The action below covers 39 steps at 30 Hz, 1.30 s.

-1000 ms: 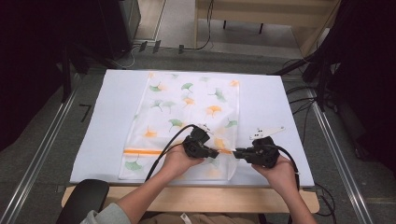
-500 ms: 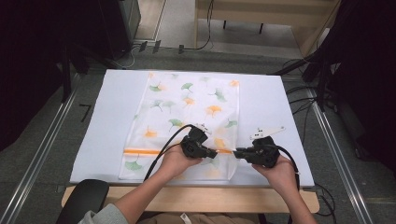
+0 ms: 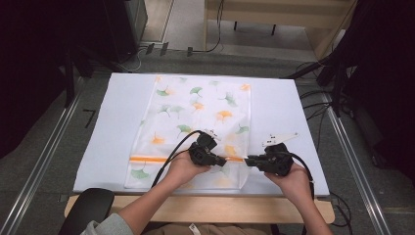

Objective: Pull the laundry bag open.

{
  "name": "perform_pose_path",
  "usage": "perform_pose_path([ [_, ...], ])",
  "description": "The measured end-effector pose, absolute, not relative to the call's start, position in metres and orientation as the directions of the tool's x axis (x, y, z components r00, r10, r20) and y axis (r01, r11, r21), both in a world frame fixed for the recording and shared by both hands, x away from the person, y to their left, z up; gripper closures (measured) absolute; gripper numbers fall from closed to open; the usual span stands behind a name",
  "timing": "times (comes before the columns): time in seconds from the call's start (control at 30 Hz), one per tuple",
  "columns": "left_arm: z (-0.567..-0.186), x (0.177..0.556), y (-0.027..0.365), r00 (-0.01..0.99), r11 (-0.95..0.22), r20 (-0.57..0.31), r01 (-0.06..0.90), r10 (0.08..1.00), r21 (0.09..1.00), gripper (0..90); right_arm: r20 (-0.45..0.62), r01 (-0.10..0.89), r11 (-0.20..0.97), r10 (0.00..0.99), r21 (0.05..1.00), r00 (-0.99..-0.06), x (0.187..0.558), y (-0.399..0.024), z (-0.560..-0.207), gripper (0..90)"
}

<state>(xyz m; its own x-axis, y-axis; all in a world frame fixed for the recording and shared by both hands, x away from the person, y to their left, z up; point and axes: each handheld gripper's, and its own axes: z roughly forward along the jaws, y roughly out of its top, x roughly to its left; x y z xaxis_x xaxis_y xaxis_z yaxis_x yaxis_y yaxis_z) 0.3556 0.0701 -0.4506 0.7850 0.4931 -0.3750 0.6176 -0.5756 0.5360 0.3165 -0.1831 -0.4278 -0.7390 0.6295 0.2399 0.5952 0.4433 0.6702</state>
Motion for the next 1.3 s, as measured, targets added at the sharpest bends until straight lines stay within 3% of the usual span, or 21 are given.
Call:
perform_pose_path([
  [0.53, -0.447, 0.360, 0.101, 0.758, -0.577, -0.387, 0.651, 0.525, 0.494, 90.0, 0.243, 0.598, 0.441, 0.630, 0.669, -0.737, 0.318, -0.187, -0.429, 84.1],
  [1.3, -0.453, 0.360, 0.099, 0.753, -0.557, -0.413, 0.657, 0.512, 0.508, 90.0, 0.245, 0.606, 0.438, 0.638, 0.664, -0.730, 0.318, -0.189, -0.429, 84.1],
])
